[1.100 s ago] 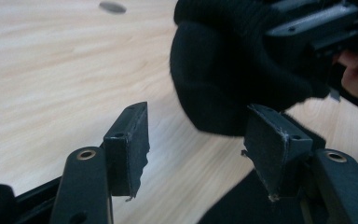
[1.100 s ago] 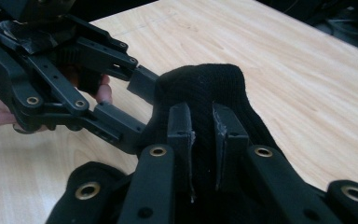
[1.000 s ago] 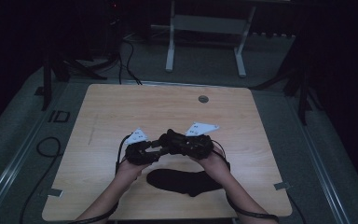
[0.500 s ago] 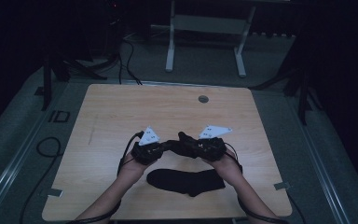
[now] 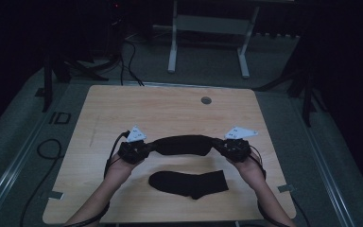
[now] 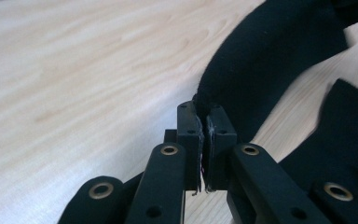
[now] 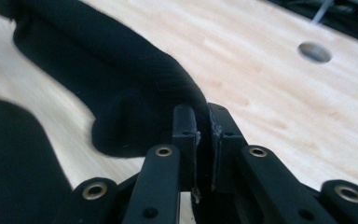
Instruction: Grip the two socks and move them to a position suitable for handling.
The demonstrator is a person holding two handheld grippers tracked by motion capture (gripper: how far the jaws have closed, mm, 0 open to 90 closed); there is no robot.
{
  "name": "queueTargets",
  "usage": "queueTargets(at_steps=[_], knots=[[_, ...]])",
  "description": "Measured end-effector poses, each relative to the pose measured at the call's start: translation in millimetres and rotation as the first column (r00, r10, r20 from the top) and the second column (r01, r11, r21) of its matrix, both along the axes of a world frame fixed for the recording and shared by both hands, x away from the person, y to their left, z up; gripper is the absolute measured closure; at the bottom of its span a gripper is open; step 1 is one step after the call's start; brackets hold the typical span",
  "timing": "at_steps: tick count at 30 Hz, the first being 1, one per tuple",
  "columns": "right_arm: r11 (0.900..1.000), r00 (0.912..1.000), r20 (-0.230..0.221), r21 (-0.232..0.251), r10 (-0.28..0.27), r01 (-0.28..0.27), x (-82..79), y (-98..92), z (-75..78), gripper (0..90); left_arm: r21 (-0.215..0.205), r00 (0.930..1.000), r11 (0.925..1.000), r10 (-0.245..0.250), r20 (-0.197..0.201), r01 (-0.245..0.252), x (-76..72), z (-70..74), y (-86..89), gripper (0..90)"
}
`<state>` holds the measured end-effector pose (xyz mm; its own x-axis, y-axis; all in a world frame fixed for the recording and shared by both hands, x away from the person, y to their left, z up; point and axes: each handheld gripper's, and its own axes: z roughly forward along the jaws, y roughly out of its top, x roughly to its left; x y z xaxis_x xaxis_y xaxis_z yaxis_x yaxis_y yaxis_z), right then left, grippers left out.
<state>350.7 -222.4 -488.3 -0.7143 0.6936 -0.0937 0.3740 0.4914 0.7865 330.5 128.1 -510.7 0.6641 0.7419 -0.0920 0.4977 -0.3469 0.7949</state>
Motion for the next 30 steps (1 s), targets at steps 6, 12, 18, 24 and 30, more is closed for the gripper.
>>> queueTargets(at_steps=[6,12,18,24,30], knots=[[0.999,0.9981,-0.061,-0.037,-0.004,0.002,8.7,4.5,-27.5,80.8,0.038,0.9980,0.9992,0.016,-0.062,-0.013,12.6,-18.8,-1.9,86.8],[0.996,0.9906,-0.134,-0.077,0.028,-0.039,8.0,10.9,-45.9,71.9,0.054,0.9939,0.9973,0.053,-0.096,-0.048,18.8,-29.9,5.9,86.7],[0.996,0.9807,-0.196,-0.092,0.004,-0.022,13.1,5.4,-53.5,73.1,0.091,0.9910,0.9933,0.080,-0.107,-0.071,19.8,-32.9,12.8,86.7],[0.996,0.9722,-0.234,-0.093,-0.009,-0.013,11.4,-3.4,-55.3,68.4,0.073,0.9859,0.9959,0.064,-0.155,-0.053,23.0,-37.4,17.1,81.0],[0.998,0.9766,-0.215,-0.057,0.009,-0.021,4.2,-8.1,-43.2,57.6,0.059,0.9839,0.9873,0.152,-0.094,-0.147,20.9,-33.5,23.2,57.9]])
